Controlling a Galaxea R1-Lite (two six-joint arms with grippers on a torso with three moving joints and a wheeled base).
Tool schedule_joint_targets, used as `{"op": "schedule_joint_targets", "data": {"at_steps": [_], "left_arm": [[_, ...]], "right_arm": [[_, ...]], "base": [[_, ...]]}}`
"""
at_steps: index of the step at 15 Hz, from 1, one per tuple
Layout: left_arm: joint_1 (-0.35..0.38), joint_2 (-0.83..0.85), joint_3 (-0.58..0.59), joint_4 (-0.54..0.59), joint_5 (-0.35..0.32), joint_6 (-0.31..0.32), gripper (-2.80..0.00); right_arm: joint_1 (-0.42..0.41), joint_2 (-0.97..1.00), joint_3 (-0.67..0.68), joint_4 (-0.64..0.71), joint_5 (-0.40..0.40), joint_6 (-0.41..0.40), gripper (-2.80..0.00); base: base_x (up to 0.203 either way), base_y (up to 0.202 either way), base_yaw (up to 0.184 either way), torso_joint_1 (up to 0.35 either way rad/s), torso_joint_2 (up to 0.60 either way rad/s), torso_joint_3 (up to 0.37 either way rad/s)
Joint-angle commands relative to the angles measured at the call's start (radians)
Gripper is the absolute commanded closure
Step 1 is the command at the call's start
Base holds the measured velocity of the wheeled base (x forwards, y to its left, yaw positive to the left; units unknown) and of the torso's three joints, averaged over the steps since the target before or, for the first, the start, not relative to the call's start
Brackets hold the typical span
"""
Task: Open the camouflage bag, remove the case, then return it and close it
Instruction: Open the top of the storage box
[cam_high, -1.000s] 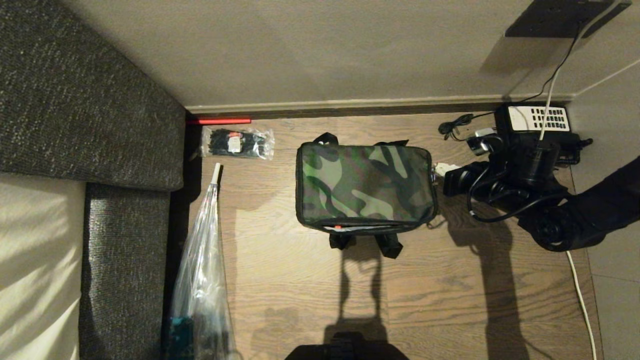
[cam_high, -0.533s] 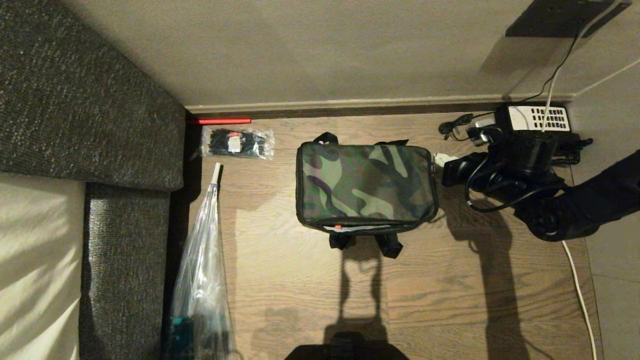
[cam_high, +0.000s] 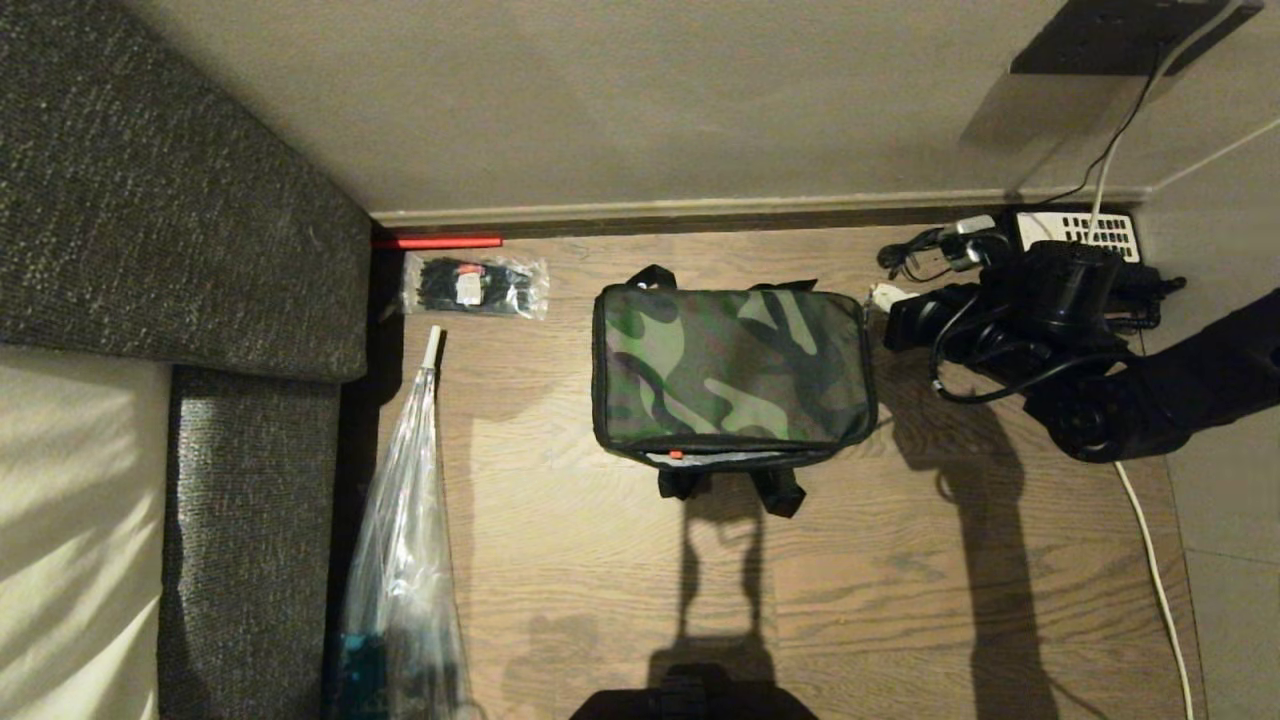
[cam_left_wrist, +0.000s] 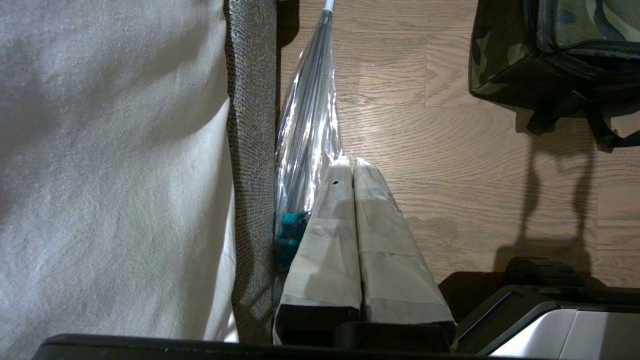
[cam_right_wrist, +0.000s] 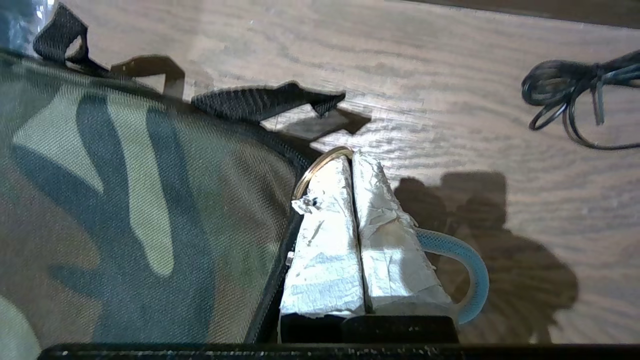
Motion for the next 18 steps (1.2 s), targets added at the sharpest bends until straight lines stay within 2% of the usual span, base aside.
{"op": "schedule_joint_targets", "data": {"at_steps": [1, 5, 11, 12, 16, 18], "left_arm": [[0.0, 0.0, 0.0, 0.0, 0.0, -0.001, 0.0], [0.0, 0.0, 0.0, 0.0, 0.0, -0.001, 0.0], [0.0, -0.001, 0.0, 0.0, 0.0, -0.001, 0.0], [0.0, 0.0, 0.0, 0.0, 0.0, -0.001, 0.0], [0.0, 0.0, 0.0, 0.0, 0.0, -0.001, 0.0], [0.0, 0.0, 0.0, 0.0, 0.0, -0.001, 0.0]], "right_arm": [[0.001, 0.015, -0.034, -0.006, 0.002, 0.001, 0.0], [0.001, 0.039, -0.086, -0.015, 0.0, 0.026, 0.0], [0.004, 0.044, -0.06, -0.01, -0.01, 0.033, 0.0], [0.004, 0.04, -0.047, -0.013, -0.019, 0.033, -2.8], [0.0, 0.02, -0.001, -0.024, -0.021, 0.033, -2.8], [-0.004, -0.001, 0.071, -0.05, -0.021, 0.032, -2.8]], "base": [[0.0, 0.0, 0.0, 0.0, 0.0, 0.0], [0.0, 0.0, 0.0, 0.0, 0.0, 0.0], [0.0, 0.0, 0.0, 0.0, 0.0, 0.0], [0.0, 0.0, 0.0, 0.0, 0.0, 0.0], [0.0, 0.0, 0.0, 0.0, 0.0, 0.0], [0.0, 0.0, 0.0, 0.0, 0.0, 0.0]]}}
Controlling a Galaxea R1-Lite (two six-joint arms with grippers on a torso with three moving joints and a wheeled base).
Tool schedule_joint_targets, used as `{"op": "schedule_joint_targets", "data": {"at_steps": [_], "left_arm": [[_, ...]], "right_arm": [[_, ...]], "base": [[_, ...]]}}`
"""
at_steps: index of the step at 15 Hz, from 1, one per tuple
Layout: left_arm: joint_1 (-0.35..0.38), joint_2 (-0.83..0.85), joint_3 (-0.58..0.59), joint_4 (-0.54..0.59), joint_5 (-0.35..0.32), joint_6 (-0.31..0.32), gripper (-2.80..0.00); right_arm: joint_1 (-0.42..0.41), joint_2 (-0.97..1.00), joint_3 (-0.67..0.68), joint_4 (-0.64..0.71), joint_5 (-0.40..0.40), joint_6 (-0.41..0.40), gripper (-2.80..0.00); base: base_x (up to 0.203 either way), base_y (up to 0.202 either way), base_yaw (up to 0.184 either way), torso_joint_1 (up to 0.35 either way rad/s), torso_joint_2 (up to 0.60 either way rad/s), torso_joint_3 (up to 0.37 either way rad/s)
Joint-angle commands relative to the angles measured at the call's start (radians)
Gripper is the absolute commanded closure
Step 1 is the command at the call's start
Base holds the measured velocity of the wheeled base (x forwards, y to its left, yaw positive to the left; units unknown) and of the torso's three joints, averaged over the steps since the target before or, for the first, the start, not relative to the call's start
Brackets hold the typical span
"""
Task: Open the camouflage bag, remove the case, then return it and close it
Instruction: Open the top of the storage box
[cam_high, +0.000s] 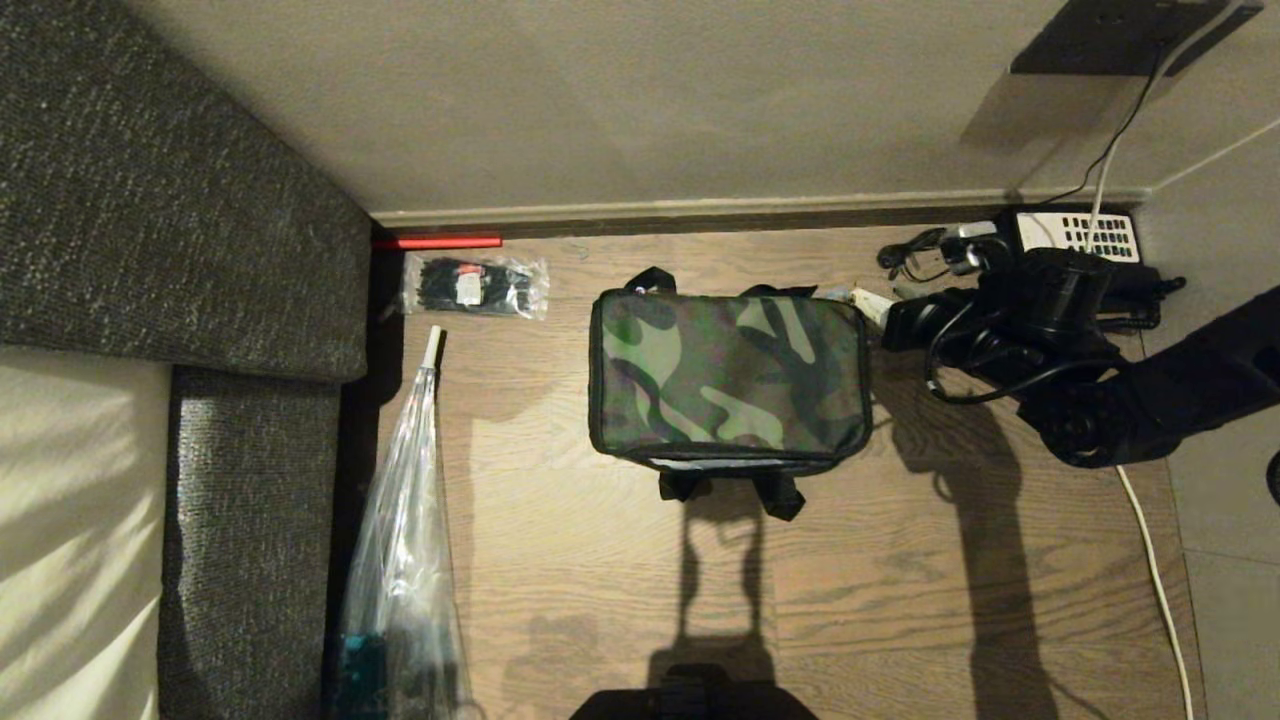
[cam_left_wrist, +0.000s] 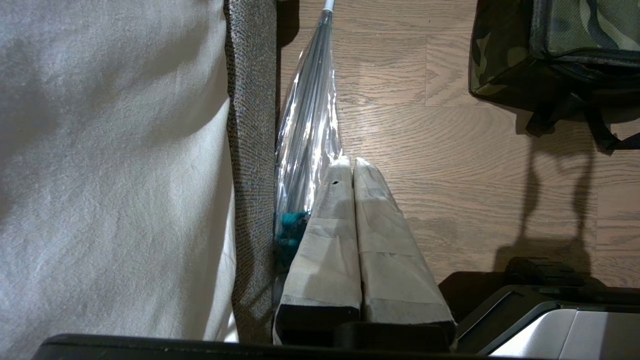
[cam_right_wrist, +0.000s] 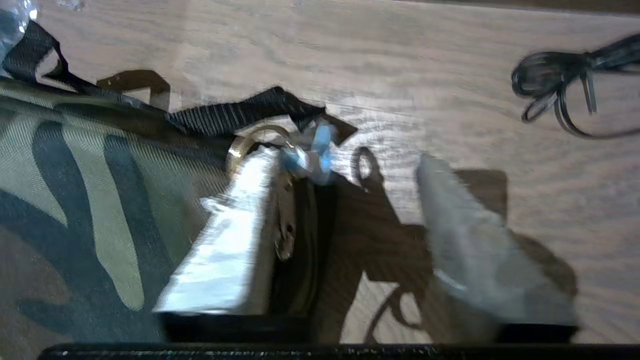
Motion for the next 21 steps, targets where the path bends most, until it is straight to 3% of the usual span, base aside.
{"op": "schedule_joint_targets", "data": {"at_steps": [1, 5, 9, 11, 13, 14, 21], "left_arm": [[0.0, 0.0, 0.0, 0.0, 0.001, 0.0, 0.0], [0.0, 0.0, 0.0, 0.0, 0.001, 0.0, 0.0], [0.0, 0.0, 0.0, 0.0, 0.001, 0.0, 0.0], [0.0, 0.0, 0.0, 0.0, 0.001, 0.0, 0.0], [0.0, 0.0, 0.0, 0.0, 0.001, 0.0, 0.0], [0.0, 0.0, 0.0, 0.0, 0.001, 0.0, 0.0], [0.0, 0.0, 0.0, 0.0, 0.001, 0.0, 0.0]], "right_arm": [[-0.007, -0.048, 0.111, -0.016, 0.004, -0.003, -2.8], [-0.011, -0.15, 0.313, -0.009, 0.008, 0.002, -2.8], [-0.012, -0.211, 0.349, 0.044, 0.014, 0.022, -2.8], [0.007, -0.24, 0.38, 0.068, 0.014, 0.151, -2.8], [0.08, -0.244, 0.394, 0.108, 0.014, 0.309, -2.8], [0.115, -0.235, 0.401, 0.127, 0.012, 0.349, -2.8], [0.185, -0.105, 0.344, 0.112, -0.04, 0.371, -2.8]], "base": [[0.0, 0.0, 0.0, 0.0, 0.0, 0.0], [0.0, 0.0, 0.0, 0.0, 0.0, 0.0], [0.0, 0.0, 0.0, 0.0, 0.0, 0.0], [0.0, 0.0, 0.0, 0.0, 0.0, 0.0], [0.0, 0.0, 0.0, 0.0, 0.0, 0.0], [0.0, 0.0, 0.0, 0.0, 0.0, 0.0], [0.0, 0.0, 0.0, 0.0, 0.0, 0.0]]}}
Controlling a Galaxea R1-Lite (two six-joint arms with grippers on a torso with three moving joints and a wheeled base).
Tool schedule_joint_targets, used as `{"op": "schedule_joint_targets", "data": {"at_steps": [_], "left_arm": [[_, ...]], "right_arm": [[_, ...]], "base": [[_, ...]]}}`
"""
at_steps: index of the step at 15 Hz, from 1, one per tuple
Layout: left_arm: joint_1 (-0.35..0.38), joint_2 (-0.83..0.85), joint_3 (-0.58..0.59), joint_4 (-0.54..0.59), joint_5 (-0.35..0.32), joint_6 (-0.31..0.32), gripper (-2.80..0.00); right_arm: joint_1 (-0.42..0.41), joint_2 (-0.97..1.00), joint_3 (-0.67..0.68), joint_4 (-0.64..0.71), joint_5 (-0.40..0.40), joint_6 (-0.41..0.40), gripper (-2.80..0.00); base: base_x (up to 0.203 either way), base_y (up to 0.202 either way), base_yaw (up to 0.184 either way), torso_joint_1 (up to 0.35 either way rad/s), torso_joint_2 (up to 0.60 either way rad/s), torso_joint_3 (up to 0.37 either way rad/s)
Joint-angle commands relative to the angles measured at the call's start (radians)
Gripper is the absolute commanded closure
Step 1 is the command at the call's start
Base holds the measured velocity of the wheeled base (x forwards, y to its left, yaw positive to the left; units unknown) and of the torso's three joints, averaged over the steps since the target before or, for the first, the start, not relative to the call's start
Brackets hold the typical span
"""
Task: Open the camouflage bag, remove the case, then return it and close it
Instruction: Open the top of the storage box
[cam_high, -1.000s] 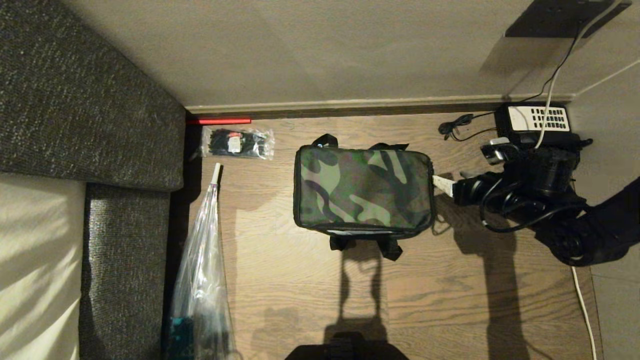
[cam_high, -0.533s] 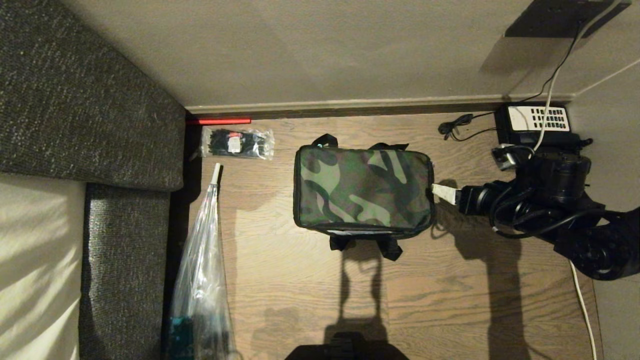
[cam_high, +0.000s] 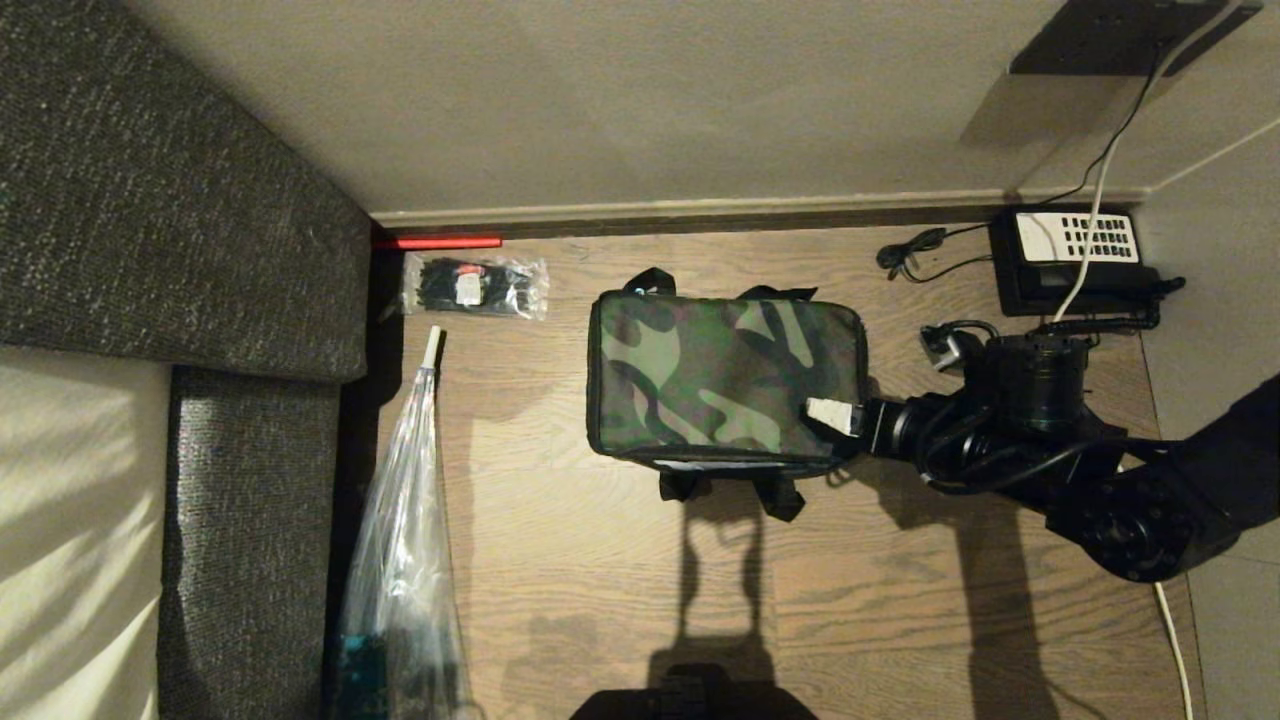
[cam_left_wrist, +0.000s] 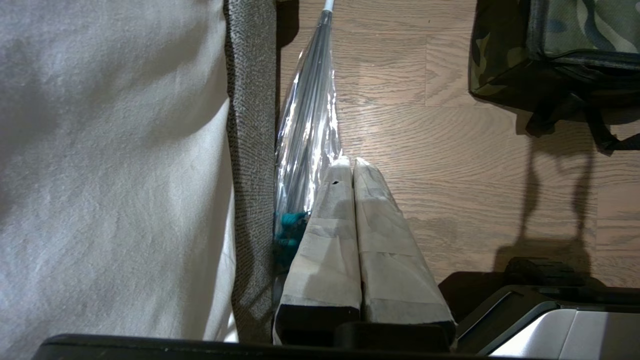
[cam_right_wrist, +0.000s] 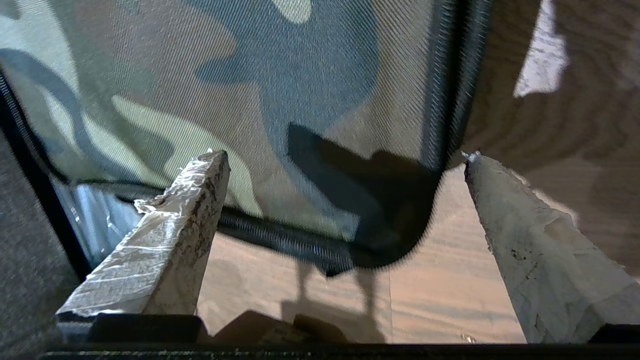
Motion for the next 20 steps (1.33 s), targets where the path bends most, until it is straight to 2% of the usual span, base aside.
{"op": "schedule_joint_targets", "data": {"at_steps": [1, 2, 5, 6, 12, 13, 20], "left_arm": [[0.0, 0.0, 0.0, 0.0, 0.001, 0.0, 0.0], [0.0, 0.0, 0.0, 0.0, 0.001, 0.0, 0.0], [0.0, 0.0, 0.0, 0.0, 0.001, 0.0, 0.0], [0.0, -0.001, 0.0, 0.0, 0.001, 0.0, 0.0], [0.0, 0.0, 0.0, 0.0, 0.001, 0.0, 0.0], [0.0, 0.0, 0.0, 0.0, 0.001, 0.0, 0.0], [0.0, 0.0, 0.0, 0.0, 0.001, 0.0, 0.0]], "right_arm": [[0.024, 0.05, -0.032, -0.004, -0.002, 0.007, -2.8], [0.037, 0.055, -0.038, -0.004, -0.006, 0.018, -2.8], [0.088, 0.06, -0.086, 0.002, -0.025, 0.174, -2.8], [0.106, 0.06, -0.102, -0.002, -0.031, 0.204, -2.8], [0.114, -0.015, -0.141, -0.004, -0.045, 0.292, -2.8], [0.114, -0.026, -0.141, -0.004, -0.045, 0.321, 0.0], [0.109, -0.087, -0.133, -0.004, -0.048, 0.294, 0.0]], "base": [[0.0, 0.0, 0.0, 0.0, 0.0, 0.0], [0.0, 0.0, 0.0, 0.0, 0.0, 0.0], [0.0, 0.0, 0.0, 0.0, 0.0, 0.0], [0.0, 0.0, 0.0, 0.0, 0.0, 0.0], [0.0, 0.0, 0.0, 0.0, 0.0, 0.0], [0.0, 0.0, 0.0, 0.0, 0.0, 0.0], [0.0, 0.0, 0.0, 0.0, 0.0, 0.0]]}}
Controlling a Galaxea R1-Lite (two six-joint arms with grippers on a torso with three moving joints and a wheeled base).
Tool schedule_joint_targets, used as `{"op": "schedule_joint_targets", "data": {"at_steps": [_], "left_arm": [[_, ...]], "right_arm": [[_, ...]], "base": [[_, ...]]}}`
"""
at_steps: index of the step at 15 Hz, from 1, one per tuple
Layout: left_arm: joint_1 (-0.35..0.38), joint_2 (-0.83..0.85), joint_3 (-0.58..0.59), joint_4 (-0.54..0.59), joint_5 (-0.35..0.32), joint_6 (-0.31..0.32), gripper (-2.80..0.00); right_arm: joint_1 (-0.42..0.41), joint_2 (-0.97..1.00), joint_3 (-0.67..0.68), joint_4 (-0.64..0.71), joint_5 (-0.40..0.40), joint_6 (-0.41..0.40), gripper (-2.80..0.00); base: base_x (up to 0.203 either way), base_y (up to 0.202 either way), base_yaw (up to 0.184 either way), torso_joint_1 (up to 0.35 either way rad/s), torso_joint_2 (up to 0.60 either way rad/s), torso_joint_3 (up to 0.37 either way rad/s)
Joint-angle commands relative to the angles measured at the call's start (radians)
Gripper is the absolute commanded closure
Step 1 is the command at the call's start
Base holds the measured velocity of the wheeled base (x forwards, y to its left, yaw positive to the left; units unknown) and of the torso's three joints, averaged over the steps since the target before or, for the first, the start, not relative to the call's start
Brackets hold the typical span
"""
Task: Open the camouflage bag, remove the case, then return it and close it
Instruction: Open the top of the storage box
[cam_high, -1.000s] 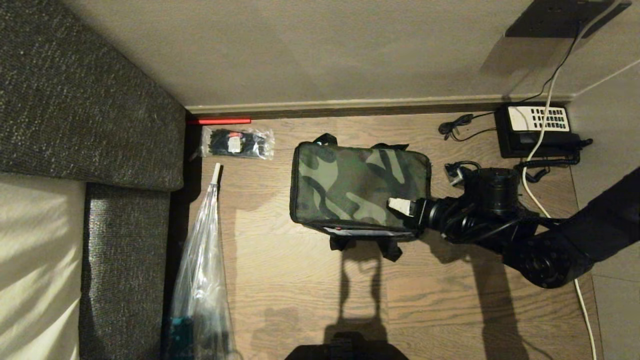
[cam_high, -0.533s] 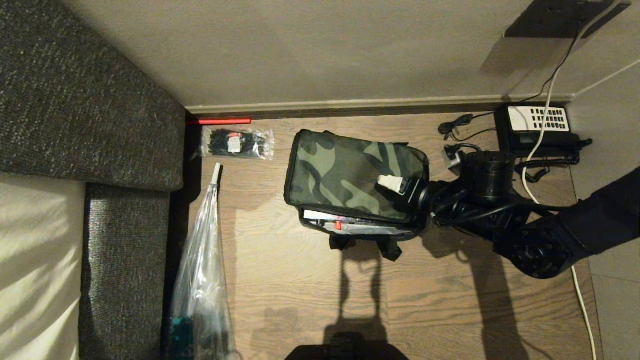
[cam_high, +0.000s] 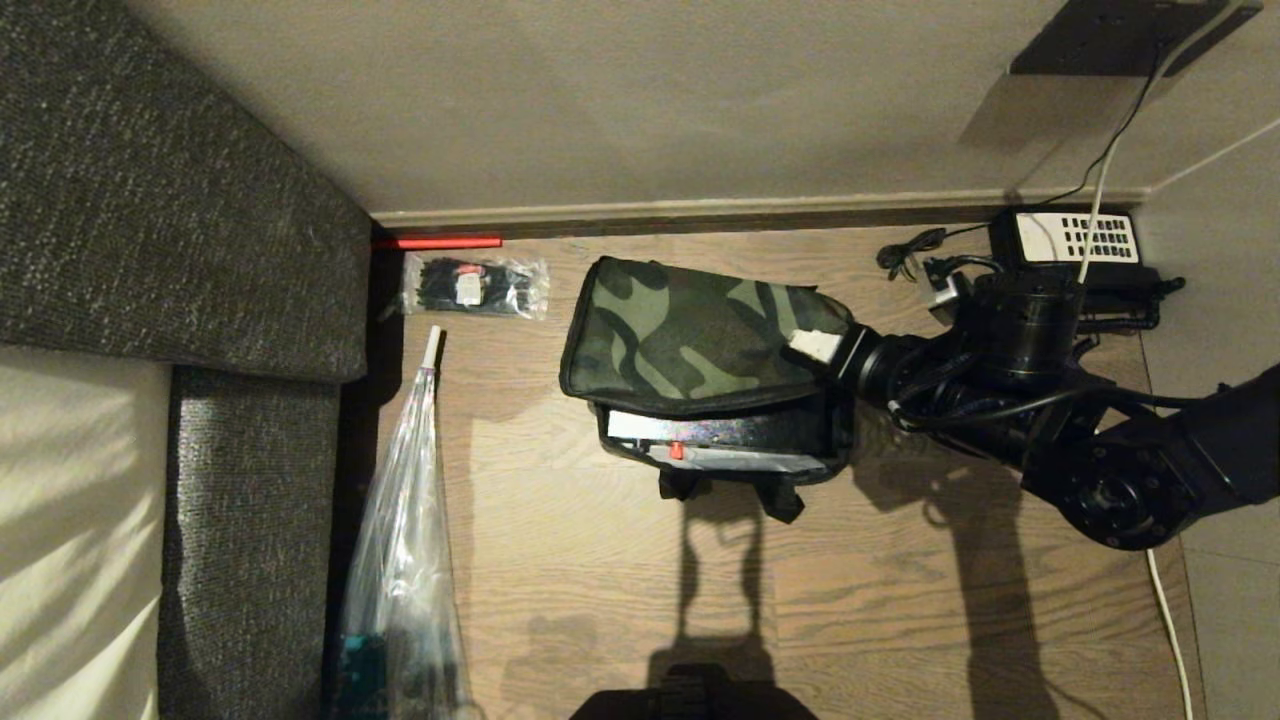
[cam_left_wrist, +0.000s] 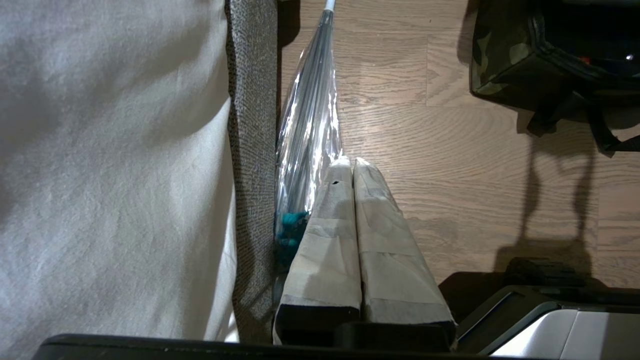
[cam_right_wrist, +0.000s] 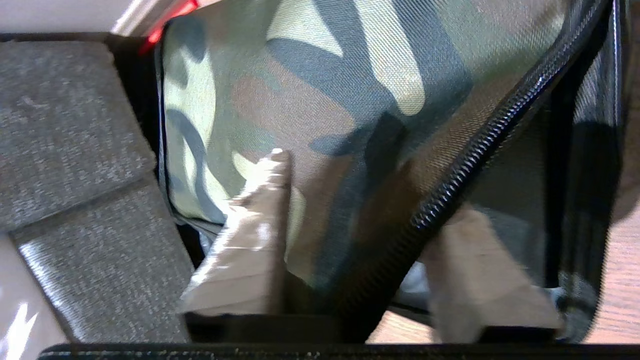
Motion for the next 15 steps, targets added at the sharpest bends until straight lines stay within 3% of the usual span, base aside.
{"op": "schedule_joint_targets", "data": {"at_steps": [1, 12, 13, 15], "left_arm": [[0.0, 0.0, 0.0, 0.0, 0.001, 0.0, 0.0], [0.0, 0.0, 0.0, 0.0, 0.001, 0.0, 0.0], [0.0, 0.0, 0.0, 0.0, 0.001, 0.0, 0.0], [0.0, 0.0, 0.0, 0.0, 0.001, 0.0, 0.0]], "right_arm": [[-0.004, -0.027, -0.007, -0.012, 0.0, 0.0, 0.0], [-0.055, -0.024, -0.081, -0.049, -0.004, -0.1, 0.0], [-0.057, -0.024, -0.082, -0.051, -0.003, -0.098, -2.8], [-0.061, -0.02, -0.092, -0.067, -0.006, -0.098, -2.8]], "base": [[0.0, 0.0, 0.0, 0.0, 0.0, 0.0], [0.0, 0.0, 0.0, 0.0, 0.0, 0.0], [0.0, 0.0, 0.0, 0.0, 0.0, 0.0], [0.0, 0.0, 0.0, 0.0, 0.0, 0.0]]}}
